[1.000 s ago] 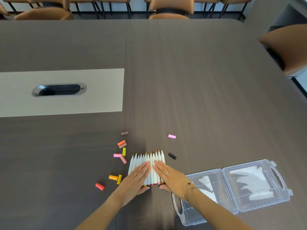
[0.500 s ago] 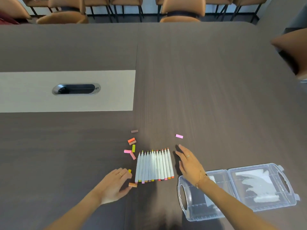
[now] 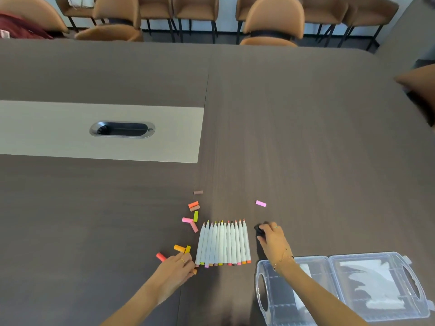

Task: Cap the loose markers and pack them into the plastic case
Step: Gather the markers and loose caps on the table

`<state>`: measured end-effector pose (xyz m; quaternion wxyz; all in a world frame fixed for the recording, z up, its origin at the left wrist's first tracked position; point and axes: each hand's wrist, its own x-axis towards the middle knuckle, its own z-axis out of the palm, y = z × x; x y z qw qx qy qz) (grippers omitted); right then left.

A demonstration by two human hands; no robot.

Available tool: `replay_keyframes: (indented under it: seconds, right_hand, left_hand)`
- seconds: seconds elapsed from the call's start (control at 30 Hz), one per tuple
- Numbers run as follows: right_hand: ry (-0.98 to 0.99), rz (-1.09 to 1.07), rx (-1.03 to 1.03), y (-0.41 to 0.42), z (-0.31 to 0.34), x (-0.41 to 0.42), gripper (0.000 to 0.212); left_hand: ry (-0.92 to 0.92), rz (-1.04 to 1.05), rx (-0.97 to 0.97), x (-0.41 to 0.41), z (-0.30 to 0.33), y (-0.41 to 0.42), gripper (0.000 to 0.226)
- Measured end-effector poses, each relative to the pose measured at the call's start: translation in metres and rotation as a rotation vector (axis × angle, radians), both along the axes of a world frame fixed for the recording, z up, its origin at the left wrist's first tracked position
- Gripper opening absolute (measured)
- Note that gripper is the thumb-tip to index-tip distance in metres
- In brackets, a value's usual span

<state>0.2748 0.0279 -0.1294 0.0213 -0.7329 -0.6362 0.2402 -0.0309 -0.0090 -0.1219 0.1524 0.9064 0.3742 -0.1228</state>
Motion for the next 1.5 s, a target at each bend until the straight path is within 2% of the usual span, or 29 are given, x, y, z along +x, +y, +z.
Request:
replay_keyframes:
  seconds: [0.17,0.23,0.33,0.4,0.57,0.67,0.73,0.77,0.8,0.83,0.93,0.97,1.07,1.1,1.13,1.23,1.4,1.5]
  right_hand:
    - [-0.144,0.127,-0.015,0.003,-0.001,0.003,0.04]
    - [-0.207,0.205,-0.013,0.003,-0.001,0.001,0.041]
    - [-0.285,0.273,-0.018,0.005,-0.001,-0.003,0.041]
    - [-0.302,0.281,-0.016,0.007,-0.001,-0.006,0.04]
    - [-0.281,0.254,-0.005,0.011,0.002,-0.013,0.037]
    - [-0.267,0.208,-0.007,0.012,0.003,-0.014,0.037]
    - [-0.247,0.166,-0.008,0.013,0.005,-0.012,0.039]
    - [-0.238,0.146,-0.016,0.014,0.005,-0.01,0.04]
    - [-0.227,0.125,-0.029,0.016,0.006,-0.007,0.039]
    - [-0.212,0.101,-0.041,0.019,0.006,-0.004,0.037]
    - [-0.149,0.021,-0.065,0.029,0.007,0.004,0.027]
    - [-0.141,0.006,-0.065,0.033,0.008,0.006,0.025]
    - [-0.157,0.018,-0.033,0.049,0.014,0.013,0.022]
    - [-0.163,0.022,-0.008,0.055,0.016,0.014,0.022]
    - [-0.164,0.023,0.023,0.061,0.019,0.015,0.022]
    - [-0.222,0.079,0.065,0.079,0.02,0.014,0.029]
    - [-0.363,0.21,-0.046,0.089,0.012,0.006,0.034]
    - [-0.426,0.257,-0.078,0.089,0.012,0.003,0.055]
  left_hand:
    - [0.094,-0.056,0.001,-0.011,-0.002,-0.006,0.031]
    - [0.159,-0.114,0.014,-0.021,-0.005,-0.011,0.037]
    - [0.217,-0.083,0.011,-0.03,-0.007,-0.015,0.049]
    - [0.262,-0.043,-0.033,-0.032,-0.002,-0.015,0.05]
    - [0.355,-0.026,0.004,-0.029,-0.007,-0.013,0.053]
    - [0.409,-0.034,-0.015,-0.025,-0.005,-0.009,0.042]
    - [0.568,-0.081,0.029,-0.026,-0.004,-0.009,0.03]
    - [0.662,-0.061,0.03,-0.025,0.0,-0.008,0.026]
    - [0.67,0.041,0.003,-0.026,0.004,-0.008,0.024]
    - [0.622,0.171,-0.027,-0.025,0.008,-0.008,0.023]
    - [0.264,0.605,-0.04,-0.025,0.009,0.001,0.021]
    - [0.265,0.686,-0.083,-0.024,0.019,0.005,0.019]
    - [0.194,0.884,-0.051,-0.031,0.017,0.012,0.025]
    - [0.162,0.966,-0.127,-0.03,0.018,0.015,0.033]
    - [0.153,0.94,-0.123,-0.03,0.012,0.018,0.039]
    - [0.072,1.072,-0.09,-0.02,0.009,0.022,0.026]
    - [-0.054,1.172,-0.095,-0.007,-0.005,0.018,0.032]
    - [0.037,1.213,-0.118,-0.004,-0.004,0.019,0.014]
